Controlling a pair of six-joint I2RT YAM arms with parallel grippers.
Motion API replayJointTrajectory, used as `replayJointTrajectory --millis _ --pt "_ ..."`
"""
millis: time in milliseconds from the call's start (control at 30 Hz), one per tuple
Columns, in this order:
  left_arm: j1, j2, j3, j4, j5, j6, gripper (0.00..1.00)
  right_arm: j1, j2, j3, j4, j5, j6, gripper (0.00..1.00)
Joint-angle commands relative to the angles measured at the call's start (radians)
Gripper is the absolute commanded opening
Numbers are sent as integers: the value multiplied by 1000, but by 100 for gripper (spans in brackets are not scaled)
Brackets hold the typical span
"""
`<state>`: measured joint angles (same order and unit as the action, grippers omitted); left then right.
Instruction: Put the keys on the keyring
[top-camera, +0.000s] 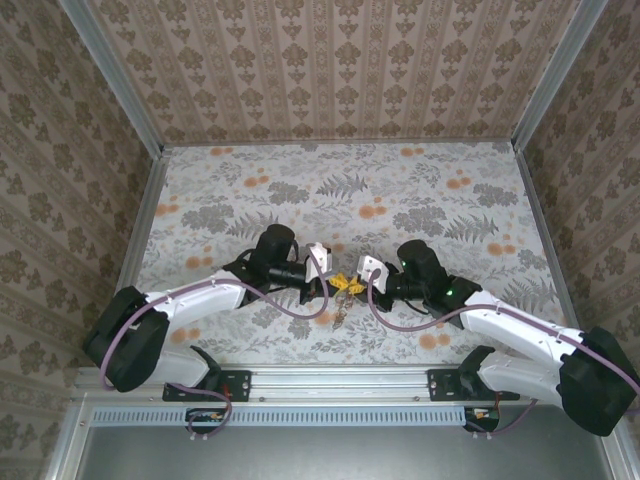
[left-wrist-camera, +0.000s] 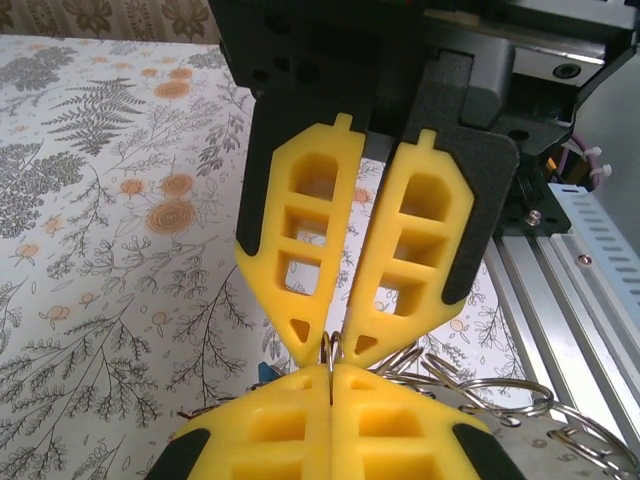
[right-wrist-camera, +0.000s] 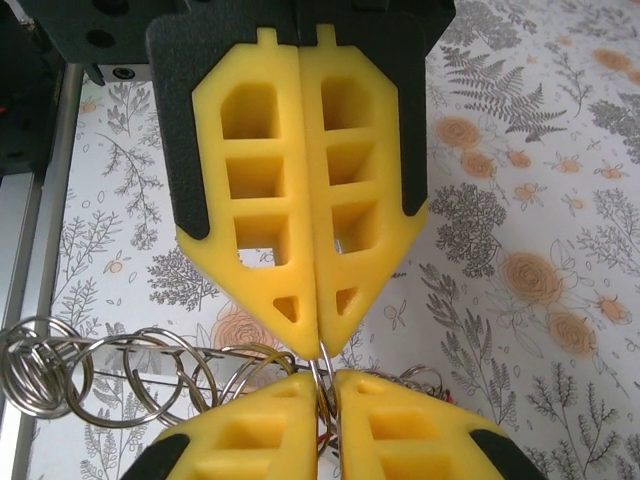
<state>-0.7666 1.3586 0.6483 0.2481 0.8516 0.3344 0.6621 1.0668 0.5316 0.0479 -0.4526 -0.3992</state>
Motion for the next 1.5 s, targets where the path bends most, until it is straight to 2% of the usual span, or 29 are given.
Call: replayJointTrajectory --millis 0,100,200,267,300,433,833,933,967,1000,1067,1133,1233,1333,1467 --pt "3 -12 -11 83 64 -37 0 -8 -8 -15 71 5 20 8" --pt "3 -15 -13 77 55 -37 0 -9 -17 -6 38 28 1 0" --pt "0 -14 7 -3 18 3 0 -9 -25 28 -32 34 -29 0" --pt "-8 -13 29 -76 -17 45 13 -9 -23 56 -73 27 -47 0" --pt "-16 -14 40 -108 -38 68 16 -9 -19 70 -99 21 -57 0" --pt "-31 3 85 -191 -85 121 21 -7 5 119 -170 -1 -81 0" --pt "-49 45 145 -261 -91 161 19 -4 13 169 -223 -24 -100 0" --pt "-52 52 159 -289 -87 174 11 -3 11 173 -220 -29 -96 0" --pt "-53 53 161 -290 -84 176 5 -3 12 174 -220 -28 -96 0" --pt "-53 52 163 -288 -77 175 0 -3 12 173 -220 -27 -94 0" --pt "-51 49 162 -268 -70 165 0 -2 7 165 -209 -18 -83 0" --pt "-46 43 144 -220 -53 140 0 -3 -10 133 -167 0 -69 5" --pt "-29 21 82 -64 -20 48 0 -16 -45 58 -79 10 -40 13" --pt "-18 4 30 67 8 -25 0 -33 -60 2 -15 -10 -5 15" --pt "-10 -1 15 104 36 -50 0 -42 -61 -43 58 -20 29 17"
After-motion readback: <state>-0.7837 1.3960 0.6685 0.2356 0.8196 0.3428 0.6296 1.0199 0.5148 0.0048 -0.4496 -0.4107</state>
